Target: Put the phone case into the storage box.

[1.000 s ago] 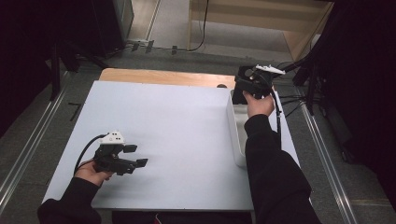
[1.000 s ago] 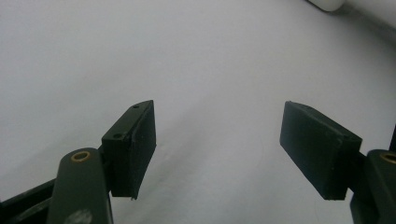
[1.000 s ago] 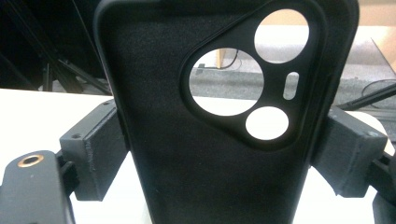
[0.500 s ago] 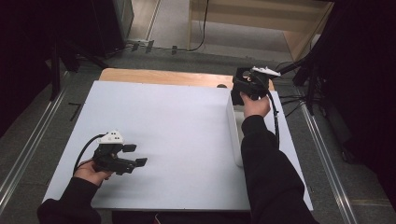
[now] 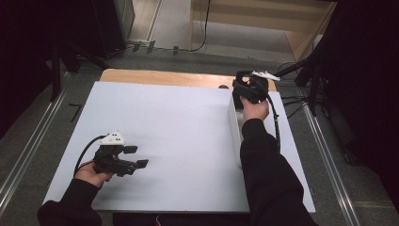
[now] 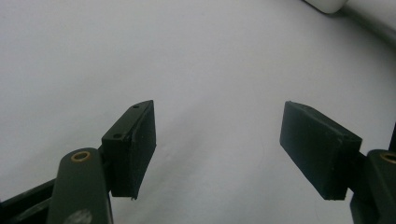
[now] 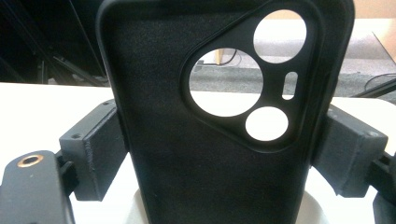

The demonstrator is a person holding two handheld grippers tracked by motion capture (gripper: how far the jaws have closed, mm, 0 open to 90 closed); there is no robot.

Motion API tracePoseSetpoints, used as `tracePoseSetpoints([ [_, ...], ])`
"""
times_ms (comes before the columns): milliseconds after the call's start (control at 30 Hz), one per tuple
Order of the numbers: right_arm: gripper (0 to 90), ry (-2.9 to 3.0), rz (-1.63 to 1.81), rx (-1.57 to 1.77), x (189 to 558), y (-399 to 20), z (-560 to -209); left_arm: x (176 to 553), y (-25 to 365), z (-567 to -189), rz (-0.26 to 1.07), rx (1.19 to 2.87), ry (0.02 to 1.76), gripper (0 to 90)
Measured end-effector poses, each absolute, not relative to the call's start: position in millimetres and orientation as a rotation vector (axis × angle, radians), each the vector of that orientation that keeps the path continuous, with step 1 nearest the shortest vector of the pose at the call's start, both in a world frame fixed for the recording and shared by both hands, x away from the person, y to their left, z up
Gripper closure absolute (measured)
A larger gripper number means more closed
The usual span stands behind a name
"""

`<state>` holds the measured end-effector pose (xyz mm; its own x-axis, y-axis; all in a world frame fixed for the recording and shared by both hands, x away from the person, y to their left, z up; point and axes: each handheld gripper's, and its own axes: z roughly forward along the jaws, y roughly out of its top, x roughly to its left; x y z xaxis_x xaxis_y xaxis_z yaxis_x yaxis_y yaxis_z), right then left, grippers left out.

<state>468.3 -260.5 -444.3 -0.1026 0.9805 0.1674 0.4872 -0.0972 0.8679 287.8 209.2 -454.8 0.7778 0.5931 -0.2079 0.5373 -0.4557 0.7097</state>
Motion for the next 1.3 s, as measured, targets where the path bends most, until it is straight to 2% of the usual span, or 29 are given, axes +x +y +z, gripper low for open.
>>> tracePoseSetpoints([
  [1300, 10.5, 1.67, 1.086, 1.68, 469.4, -259.6, -450.9, 288.0, 209.0, -455.1, 0.086, 2.154, 0.839, 26.9],
])
